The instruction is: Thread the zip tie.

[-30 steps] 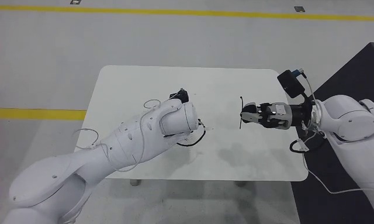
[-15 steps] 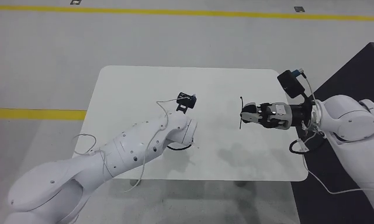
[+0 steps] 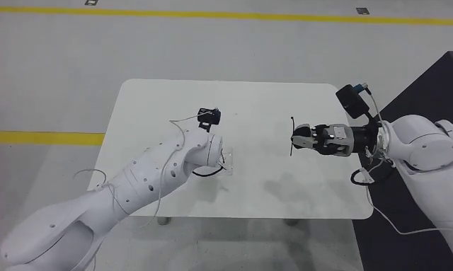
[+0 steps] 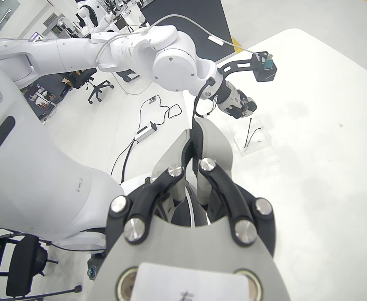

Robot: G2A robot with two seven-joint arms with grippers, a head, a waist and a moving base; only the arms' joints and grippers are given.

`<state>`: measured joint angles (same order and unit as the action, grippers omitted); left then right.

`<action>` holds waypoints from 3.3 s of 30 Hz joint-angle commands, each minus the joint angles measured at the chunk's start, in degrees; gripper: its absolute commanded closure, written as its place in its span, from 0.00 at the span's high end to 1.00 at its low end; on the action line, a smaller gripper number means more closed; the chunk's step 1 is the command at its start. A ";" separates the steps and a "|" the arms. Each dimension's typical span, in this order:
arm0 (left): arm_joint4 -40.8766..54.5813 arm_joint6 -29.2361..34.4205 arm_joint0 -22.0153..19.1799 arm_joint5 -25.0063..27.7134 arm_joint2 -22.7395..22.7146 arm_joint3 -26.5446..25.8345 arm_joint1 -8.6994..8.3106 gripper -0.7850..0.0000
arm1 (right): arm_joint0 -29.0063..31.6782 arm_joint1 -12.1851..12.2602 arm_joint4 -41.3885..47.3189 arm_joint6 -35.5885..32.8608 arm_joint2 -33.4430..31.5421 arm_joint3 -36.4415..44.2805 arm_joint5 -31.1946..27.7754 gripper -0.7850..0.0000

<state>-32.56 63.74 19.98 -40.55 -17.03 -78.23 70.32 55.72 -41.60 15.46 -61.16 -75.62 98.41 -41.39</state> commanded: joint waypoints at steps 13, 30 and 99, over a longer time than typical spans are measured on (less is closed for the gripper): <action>5.95 1.90 0.37 1.89 0.80 1.80 -2.69 0.00 | 0.00 0.00 0.00 0.00 0.00 0.00 0.00 0.00; 10.61 0.47 -2.14 2.37 3.56 4.20 2.17 0.00 | 0.00 0.00 0.00 0.00 0.00 0.00 0.00 0.00; -21.91 8.09 0.41 61.15 3.02 3.93 4.68 0.00 | 0.00 0.00 0.00 0.00 0.00 0.00 0.00 0.00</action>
<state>-54.20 71.18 20.51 18.68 -13.90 -74.41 74.99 55.72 -41.60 15.46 -61.16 -75.62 98.41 -41.39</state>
